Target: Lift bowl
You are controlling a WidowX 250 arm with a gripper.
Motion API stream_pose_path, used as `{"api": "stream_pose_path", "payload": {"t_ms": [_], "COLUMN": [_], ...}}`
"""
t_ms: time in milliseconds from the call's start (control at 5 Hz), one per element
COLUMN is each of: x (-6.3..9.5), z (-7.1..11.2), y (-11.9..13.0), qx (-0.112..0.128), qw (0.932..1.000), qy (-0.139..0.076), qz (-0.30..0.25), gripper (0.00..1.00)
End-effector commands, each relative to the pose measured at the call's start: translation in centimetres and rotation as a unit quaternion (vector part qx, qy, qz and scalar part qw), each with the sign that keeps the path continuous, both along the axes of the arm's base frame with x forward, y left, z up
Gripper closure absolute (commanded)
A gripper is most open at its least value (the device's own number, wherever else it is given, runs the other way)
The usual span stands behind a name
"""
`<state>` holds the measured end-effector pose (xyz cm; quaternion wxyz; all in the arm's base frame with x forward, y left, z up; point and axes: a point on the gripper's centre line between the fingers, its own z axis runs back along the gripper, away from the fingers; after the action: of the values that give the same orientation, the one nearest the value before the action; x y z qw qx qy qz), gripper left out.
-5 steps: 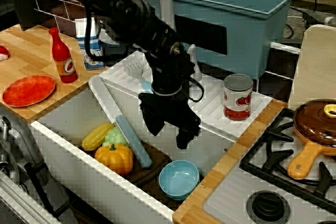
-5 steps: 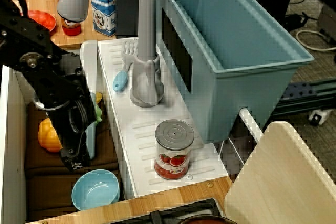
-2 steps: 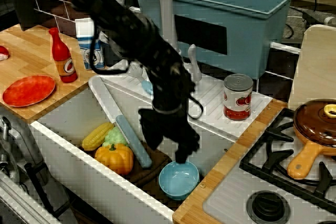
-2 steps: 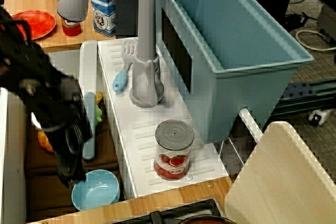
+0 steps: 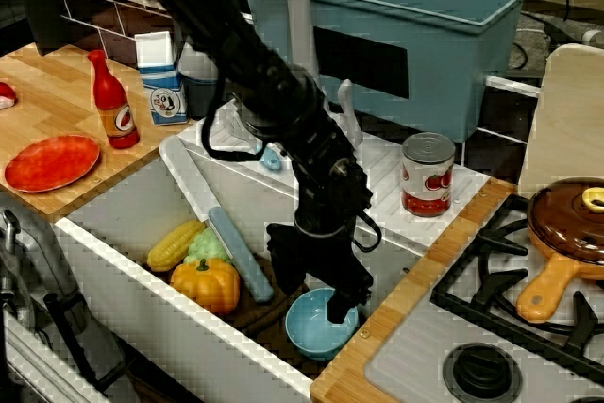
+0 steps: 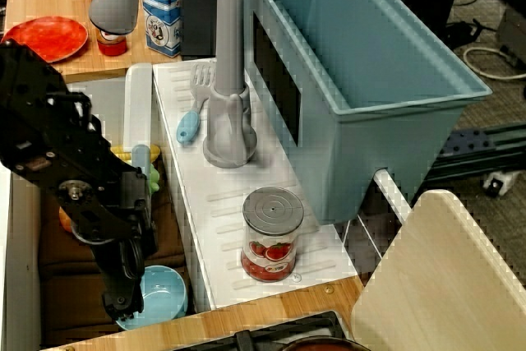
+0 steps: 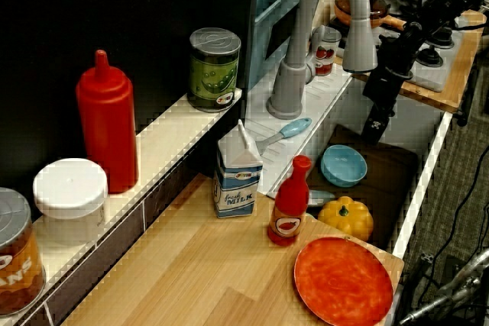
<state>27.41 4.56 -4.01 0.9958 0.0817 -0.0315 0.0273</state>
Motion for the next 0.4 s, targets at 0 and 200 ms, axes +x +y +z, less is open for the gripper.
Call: {"api": "stream_pose_path", "payload": {"t_ms": [0,200], "x": [2.04,2.7], "z": [-1.51,-1.83], "y": [0.43,0.65], "qx": [0.012,0.007], "qw": [0.9998,0.9997], "qy": [-0.015,-0.017], "qz": [0.008,0.015], "gripper": [0.0,0.0]}}
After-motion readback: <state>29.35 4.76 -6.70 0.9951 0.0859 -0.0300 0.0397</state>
